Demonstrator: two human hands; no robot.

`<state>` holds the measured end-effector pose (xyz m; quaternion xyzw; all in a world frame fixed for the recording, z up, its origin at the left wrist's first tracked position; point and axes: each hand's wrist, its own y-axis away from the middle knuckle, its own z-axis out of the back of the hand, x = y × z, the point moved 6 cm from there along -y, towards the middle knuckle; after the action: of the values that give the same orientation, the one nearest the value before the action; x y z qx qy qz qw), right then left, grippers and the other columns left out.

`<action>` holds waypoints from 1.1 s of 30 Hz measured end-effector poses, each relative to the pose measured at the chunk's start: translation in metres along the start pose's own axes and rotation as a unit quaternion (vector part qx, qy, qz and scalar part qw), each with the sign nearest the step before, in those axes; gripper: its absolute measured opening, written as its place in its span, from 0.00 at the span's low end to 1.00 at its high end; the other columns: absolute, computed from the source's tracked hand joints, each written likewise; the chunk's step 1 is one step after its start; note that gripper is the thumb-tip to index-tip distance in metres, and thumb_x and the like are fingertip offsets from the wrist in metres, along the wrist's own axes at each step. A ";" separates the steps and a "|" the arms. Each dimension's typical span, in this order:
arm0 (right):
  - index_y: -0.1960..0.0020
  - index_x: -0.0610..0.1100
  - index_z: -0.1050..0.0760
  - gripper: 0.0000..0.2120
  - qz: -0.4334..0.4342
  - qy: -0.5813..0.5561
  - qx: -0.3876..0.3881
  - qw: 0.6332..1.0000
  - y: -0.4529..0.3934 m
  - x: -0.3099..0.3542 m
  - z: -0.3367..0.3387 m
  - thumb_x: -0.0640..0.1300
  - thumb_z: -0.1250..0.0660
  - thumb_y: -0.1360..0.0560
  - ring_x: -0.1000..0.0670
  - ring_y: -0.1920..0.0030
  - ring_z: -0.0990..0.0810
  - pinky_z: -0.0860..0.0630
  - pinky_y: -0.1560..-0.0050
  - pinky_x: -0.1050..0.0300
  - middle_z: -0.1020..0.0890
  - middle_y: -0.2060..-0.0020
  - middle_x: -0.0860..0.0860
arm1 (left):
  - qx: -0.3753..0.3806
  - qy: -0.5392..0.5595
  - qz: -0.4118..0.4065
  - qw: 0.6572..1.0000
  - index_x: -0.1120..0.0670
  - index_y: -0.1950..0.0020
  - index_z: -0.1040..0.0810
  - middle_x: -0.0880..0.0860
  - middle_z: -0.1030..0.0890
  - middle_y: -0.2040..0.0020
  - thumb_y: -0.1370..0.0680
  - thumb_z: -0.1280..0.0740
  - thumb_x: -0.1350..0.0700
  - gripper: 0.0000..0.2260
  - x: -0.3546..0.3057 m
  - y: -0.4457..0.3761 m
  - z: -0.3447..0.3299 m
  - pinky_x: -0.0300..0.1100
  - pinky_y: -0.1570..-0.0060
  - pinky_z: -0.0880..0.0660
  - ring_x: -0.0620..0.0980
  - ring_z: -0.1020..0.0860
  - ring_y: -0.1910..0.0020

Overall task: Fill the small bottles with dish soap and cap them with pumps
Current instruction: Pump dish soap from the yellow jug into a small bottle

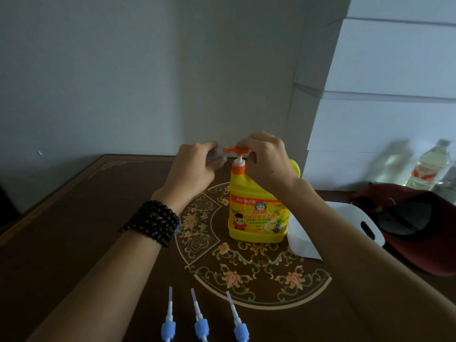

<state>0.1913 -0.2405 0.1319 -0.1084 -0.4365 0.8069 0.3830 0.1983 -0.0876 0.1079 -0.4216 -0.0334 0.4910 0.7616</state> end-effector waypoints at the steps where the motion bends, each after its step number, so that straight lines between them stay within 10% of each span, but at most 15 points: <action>1: 0.55 0.35 0.17 0.14 0.008 0.001 -0.001 1.000 -0.001 0.001 0.002 0.32 0.39 0.34 0.40 0.57 0.19 0.21 0.55 0.48 0.15 0.59 0.42 | 0.000 -0.002 -0.001 1.000 0.58 0.52 0.18 0.53 0.15 0.57 0.22 0.27 0.55 0.06 -0.001 -0.001 0.001 0.44 0.61 0.23 0.52 0.17 0.58; 16: 0.56 0.36 0.18 0.08 -0.022 0.001 -0.023 0.999 0.009 0.001 -0.008 0.29 0.32 0.32 0.42 0.58 0.20 0.23 0.57 0.50 0.16 0.60 0.43 | 0.008 0.002 0.004 1.000 0.58 0.51 0.18 0.53 0.15 0.58 0.23 0.27 0.57 0.04 0.001 0.004 -0.003 0.46 0.60 0.20 0.51 0.17 0.60; 22: 0.54 0.36 0.17 0.15 -0.001 0.008 -0.022 1.000 0.003 0.001 -0.001 0.27 0.38 0.35 0.41 0.56 0.18 0.19 0.56 0.46 0.15 0.58 0.42 | 0.017 -0.006 0.007 1.000 0.58 0.52 0.18 0.53 0.15 0.57 0.23 0.27 0.59 0.03 -0.002 -0.001 0.000 0.32 0.64 0.31 0.51 0.17 0.59; 26: 0.56 0.35 0.17 0.10 -0.028 -0.009 -0.042 0.999 0.007 -0.004 -0.007 0.28 0.34 0.34 0.42 0.58 0.20 0.21 0.59 0.49 0.16 0.60 0.42 | 0.015 -0.013 0.012 1.000 0.58 0.51 0.17 0.54 0.14 0.57 0.24 0.27 0.59 0.04 0.001 0.000 -0.004 0.42 0.60 0.23 0.52 0.17 0.59; 33: 0.59 0.33 0.19 0.11 -0.031 -0.017 -0.034 0.999 0.017 -0.002 -0.013 0.28 0.40 0.32 0.39 0.61 0.20 0.23 0.61 0.46 0.17 0.63 0.41 | 0.037 -0.010 0.026 0.999 0.57 0.53 0.18 0.52 0.15 0.59 0.23 0.26 0.59 0.03 0.005 0.011 -0.014 0.28 0.67 0.35 0.48 0.20 0.63</action>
<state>0.1898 -0.2393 0.1106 -0.0938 -0.4732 0.7812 0.3962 0.1990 -0.0905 0.0897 -0.3885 -0.0118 0.5154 0.7637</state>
